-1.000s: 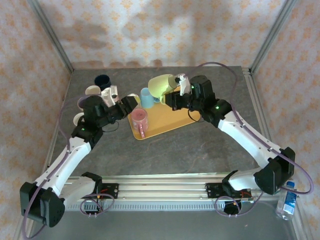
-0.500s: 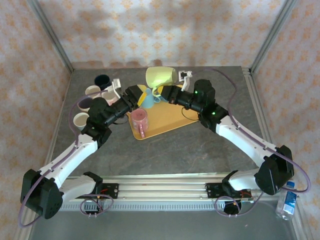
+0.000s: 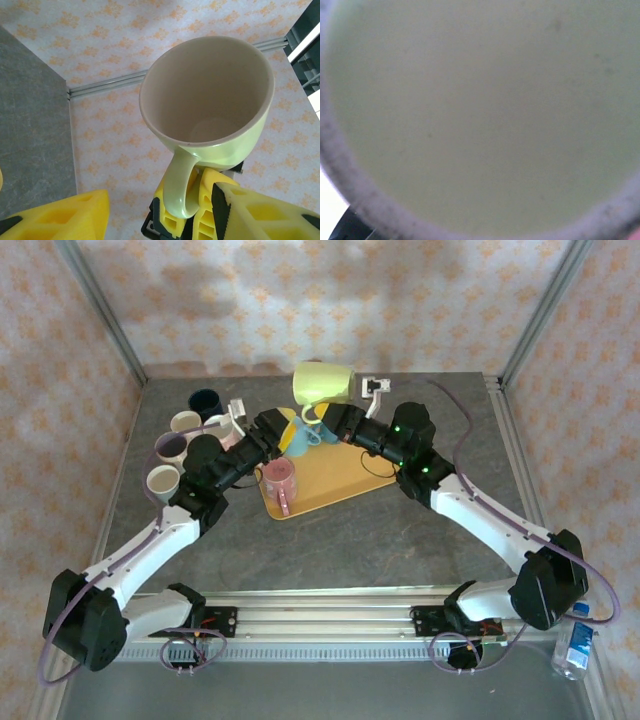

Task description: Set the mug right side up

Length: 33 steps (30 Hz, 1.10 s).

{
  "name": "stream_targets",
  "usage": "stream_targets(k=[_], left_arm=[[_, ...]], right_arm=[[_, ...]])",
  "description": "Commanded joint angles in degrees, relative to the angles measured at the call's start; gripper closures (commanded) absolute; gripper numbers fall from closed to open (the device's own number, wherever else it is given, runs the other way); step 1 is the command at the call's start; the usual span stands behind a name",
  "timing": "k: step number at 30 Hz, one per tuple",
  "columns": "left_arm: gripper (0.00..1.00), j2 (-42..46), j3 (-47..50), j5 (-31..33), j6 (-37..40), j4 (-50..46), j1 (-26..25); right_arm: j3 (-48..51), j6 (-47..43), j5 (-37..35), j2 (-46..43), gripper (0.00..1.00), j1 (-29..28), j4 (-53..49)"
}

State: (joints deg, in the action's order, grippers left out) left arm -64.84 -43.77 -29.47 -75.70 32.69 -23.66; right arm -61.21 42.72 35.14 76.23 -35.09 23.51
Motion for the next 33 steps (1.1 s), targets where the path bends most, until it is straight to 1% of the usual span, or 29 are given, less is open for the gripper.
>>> stream_targets(k=[1, 5, 11, 16, 22, 25, 30, 33], left_arm=[[0.44, -1.2, -0.9, 1.3, -1.5, 4.5, -0.9], [0.49, -2.6, -1.3, 1.6, -2.6, 6.0, -1.6], [0.55, -1.3, -1.8, 5.3, -2.5, 4.2, -2.5], [0.55, 0.6, -1.7, 6.9, -2.0, 3.5, -2.5], [0.55, 0.6, -1.0, 7.3, -3.1, 6.0, -2.9], [0.55, 0.4, -1.1, 7.4, -3.0, 6.0, -3.1], [0.56, -1.1, -1.3, 6.7, -4.0, 8.5, -3.1], [0.57, -0.9, -1.5, 6.9, -3.2, 7.9, -3.1]], right_arm=[[-0.9, 0.9, 0.3, -2.1, 1.0, -0.6, 9.9], [-0.9, 1.4, 0.3, -2.0, 1.0, -1.1, 10.3], [-1.3, 1.8, 1.5, -0.7, 1.0, -1.9, 11.5], [-1.2, 3.1, 0.9, 0.2, 1.0, -1.9, 12.4], [-0.7, 5.4, -0.3, 0.8, 1.0, -2.0, 14.2], [-0.6, 7.2, 0.3, 1.5, 1.0, -2.0, 16.2], [-0.8, 8.2, 2.4, 2.8, 1.0, -2.5, 16.4], [-0.9, 8.5, 3.9, 3.0, 1.0, -2.6, 16.6]])
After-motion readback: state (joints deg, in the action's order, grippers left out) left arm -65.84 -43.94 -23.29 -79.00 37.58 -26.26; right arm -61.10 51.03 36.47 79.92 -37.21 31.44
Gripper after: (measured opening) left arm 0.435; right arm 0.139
